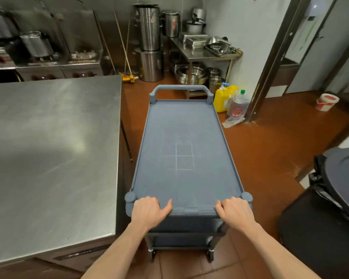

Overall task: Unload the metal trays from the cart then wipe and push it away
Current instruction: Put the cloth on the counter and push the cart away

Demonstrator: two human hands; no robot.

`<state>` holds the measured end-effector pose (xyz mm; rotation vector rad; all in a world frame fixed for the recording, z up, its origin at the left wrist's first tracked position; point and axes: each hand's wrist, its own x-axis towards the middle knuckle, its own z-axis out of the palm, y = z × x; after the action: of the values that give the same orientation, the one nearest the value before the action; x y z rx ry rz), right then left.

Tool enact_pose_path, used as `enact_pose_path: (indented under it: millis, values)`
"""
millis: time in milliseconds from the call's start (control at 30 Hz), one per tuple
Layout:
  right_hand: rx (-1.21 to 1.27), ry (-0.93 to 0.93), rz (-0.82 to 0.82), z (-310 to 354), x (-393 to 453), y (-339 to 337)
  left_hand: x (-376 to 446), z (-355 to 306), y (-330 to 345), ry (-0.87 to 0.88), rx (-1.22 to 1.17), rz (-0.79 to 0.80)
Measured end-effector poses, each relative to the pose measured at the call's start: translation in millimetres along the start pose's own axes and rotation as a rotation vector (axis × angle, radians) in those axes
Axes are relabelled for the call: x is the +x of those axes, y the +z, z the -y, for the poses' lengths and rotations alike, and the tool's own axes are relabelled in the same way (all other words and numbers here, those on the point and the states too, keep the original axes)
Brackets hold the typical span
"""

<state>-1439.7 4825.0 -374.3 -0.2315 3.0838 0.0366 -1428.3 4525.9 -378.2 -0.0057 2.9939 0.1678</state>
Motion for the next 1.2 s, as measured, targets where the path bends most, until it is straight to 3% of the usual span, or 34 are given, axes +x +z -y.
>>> enact_pose_path:
  millis: [733, 1200]
  values:
    - [0.09, -0.135, 0.057, -9.3, 279.0, -0.7, 210.4, 23.2, -26.5, -0.228, 0.068, -0.011]
    - [0.053, -0.221, 0.062, 7.4, 356.8, -8.1, 267.5, 42.2, -33.5, -0.337, 0.081, -0.085]
